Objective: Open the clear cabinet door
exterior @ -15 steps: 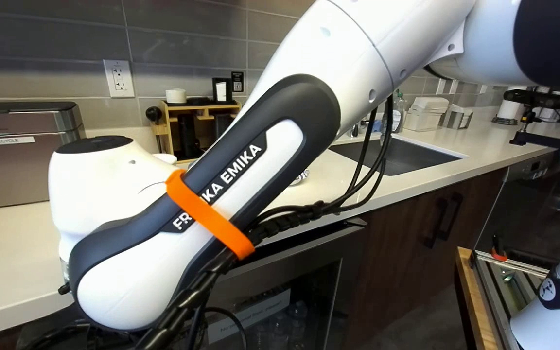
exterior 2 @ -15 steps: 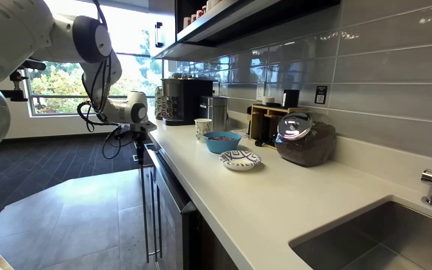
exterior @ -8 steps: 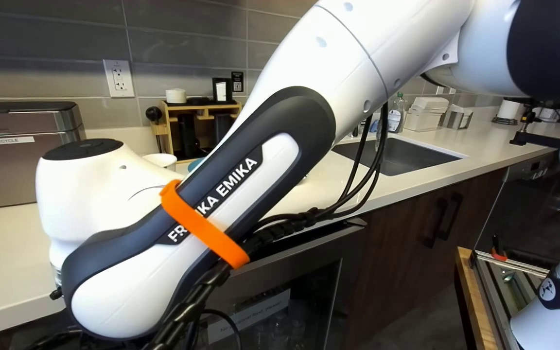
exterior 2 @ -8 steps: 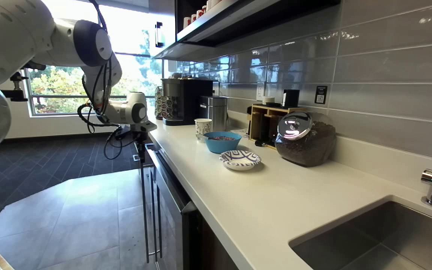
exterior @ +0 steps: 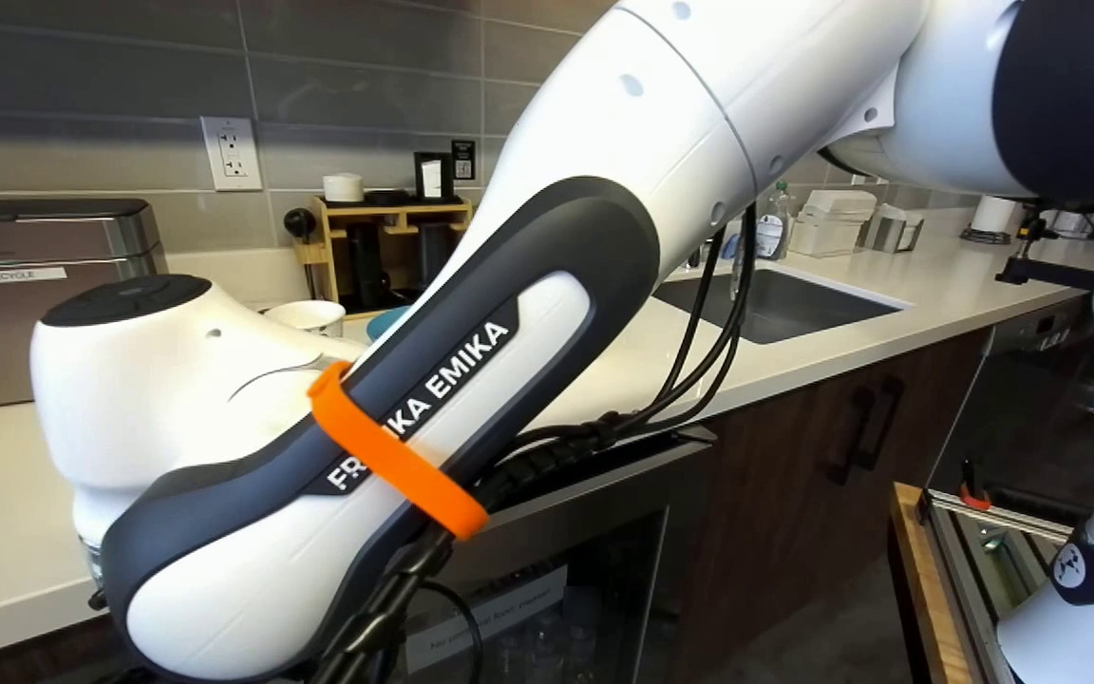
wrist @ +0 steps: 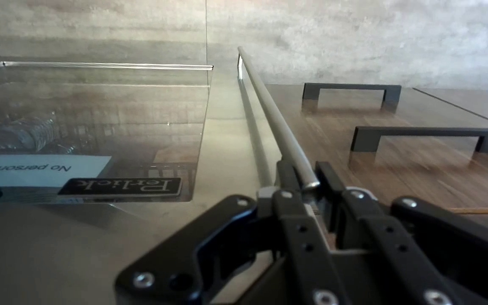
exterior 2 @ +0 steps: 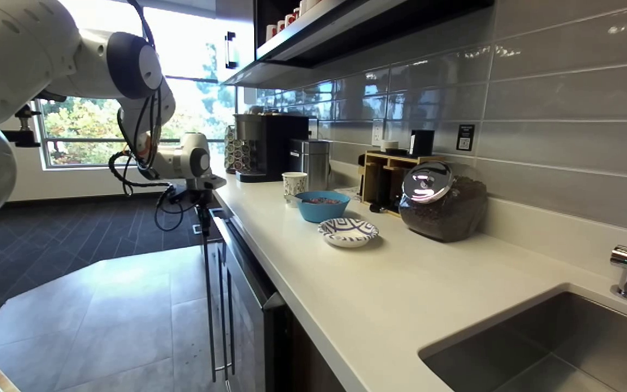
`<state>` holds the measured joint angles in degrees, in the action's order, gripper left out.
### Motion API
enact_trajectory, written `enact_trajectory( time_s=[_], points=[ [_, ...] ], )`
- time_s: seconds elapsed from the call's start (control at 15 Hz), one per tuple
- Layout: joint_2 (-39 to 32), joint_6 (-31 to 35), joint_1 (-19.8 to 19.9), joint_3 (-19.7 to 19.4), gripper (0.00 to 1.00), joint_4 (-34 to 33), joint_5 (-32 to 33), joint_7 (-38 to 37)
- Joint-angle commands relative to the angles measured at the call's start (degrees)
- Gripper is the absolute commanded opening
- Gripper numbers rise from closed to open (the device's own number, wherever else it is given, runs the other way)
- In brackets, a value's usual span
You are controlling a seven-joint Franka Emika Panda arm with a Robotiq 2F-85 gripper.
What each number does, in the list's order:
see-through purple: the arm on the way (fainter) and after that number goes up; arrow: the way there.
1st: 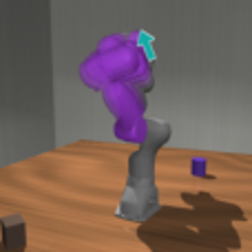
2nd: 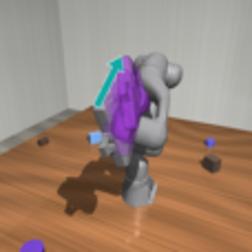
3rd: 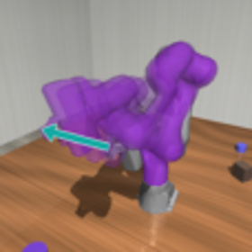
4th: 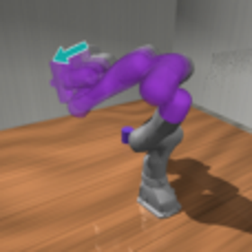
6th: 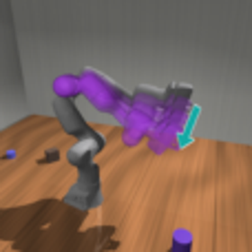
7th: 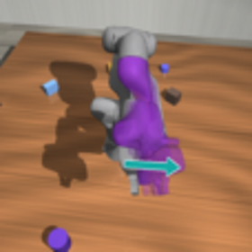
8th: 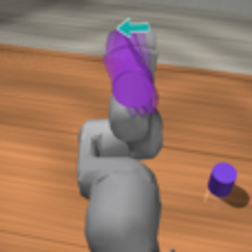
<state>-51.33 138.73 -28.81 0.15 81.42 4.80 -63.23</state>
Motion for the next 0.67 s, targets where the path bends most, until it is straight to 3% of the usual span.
enact_trajectory(
  time_s=[0.0,0.27,0.6],
  points=[
    [-0.6,-4.7,-1.0,3.9,0.04,-0.4,0.0,6.4],
    [-0.7,-10.5,-2.0,8.3,0.04,-0.7,-1.4,12.7],
    [0.0,-13.3,-3.8,7.0,0.04,-0.8,-1.4,10.4]
  ],
)
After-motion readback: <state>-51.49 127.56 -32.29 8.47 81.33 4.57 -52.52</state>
